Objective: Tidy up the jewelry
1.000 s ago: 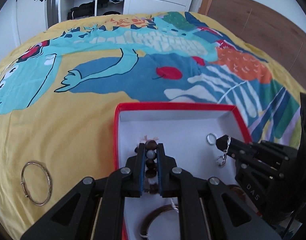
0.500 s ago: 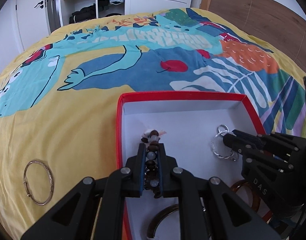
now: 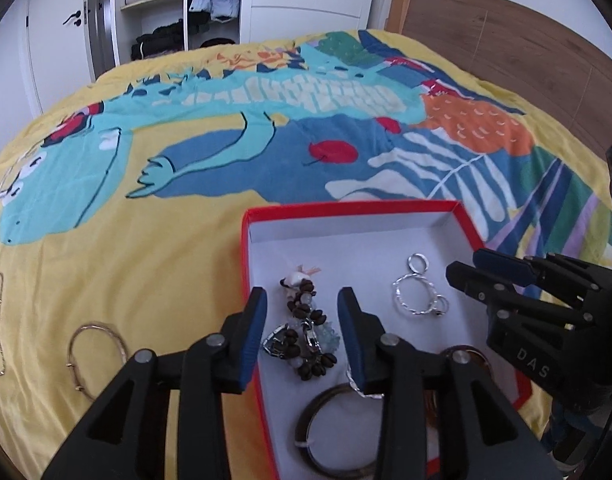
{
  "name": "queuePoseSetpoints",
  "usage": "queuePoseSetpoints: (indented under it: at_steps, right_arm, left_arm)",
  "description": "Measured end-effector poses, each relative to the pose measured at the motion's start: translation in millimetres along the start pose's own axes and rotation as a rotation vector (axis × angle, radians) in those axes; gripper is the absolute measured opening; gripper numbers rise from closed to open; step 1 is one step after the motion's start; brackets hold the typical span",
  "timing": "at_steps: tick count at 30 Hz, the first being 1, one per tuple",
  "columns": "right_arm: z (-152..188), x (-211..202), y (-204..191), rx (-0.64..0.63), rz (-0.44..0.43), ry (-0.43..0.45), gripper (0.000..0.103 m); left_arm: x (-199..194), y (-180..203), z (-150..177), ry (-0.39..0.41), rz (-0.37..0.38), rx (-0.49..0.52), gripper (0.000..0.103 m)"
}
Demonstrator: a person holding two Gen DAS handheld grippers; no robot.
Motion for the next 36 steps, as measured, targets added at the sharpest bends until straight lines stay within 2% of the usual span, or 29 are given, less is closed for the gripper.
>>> queuePoseSetpoints:
  at_steps: [5, 10, 24, 29, 32, 36]
  right_arm:
    - [-7, -19, -4, 0.015, 0.002, 0.019, 0.032]
    - [-19, -41, -23, 0.021, -0.022, 0.053, 0.033]
    - [-46, -70, -121, -0.037, -0.117, 0.096, 0.037]
    - [-49, -73, -158, -0.058, -0.168, 0.097, 0.041]
    - [-48, -69, -181, -0.073, -0.199, 0.092, 0.043]
    - [-42, -57, -209, -0.079, -0.235, 0.072, 0.045]
  left_arm:
    - [-24, -2, -6, 0.030, 0.009, 0.013, 0.036]
    - [-52, -18, -11, 0.064, -0.016, 0.016, 0.038]
    - [-115, -113, -11, 0.121, -0.135, -0.036, 0.042]
    - [-129, -160, 1, 0.117, -0.172, -0.077, 0.042]
    - [-136, -198, 14, 0.111, -0.197, -0.110, 0.051]
    - [-150, -261, 34, 0.113, -0.258, -0.174, 0.051]
Point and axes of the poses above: each gripper's, at about its wrist camera, not at the fingertips, and x roughly the way its jaws point, y to its right, z to its underside, the point moved 6 cm from there along x, roughly the way its jaws point, and after that the axes turned 10 degrees about y, right-handed, at the moved point
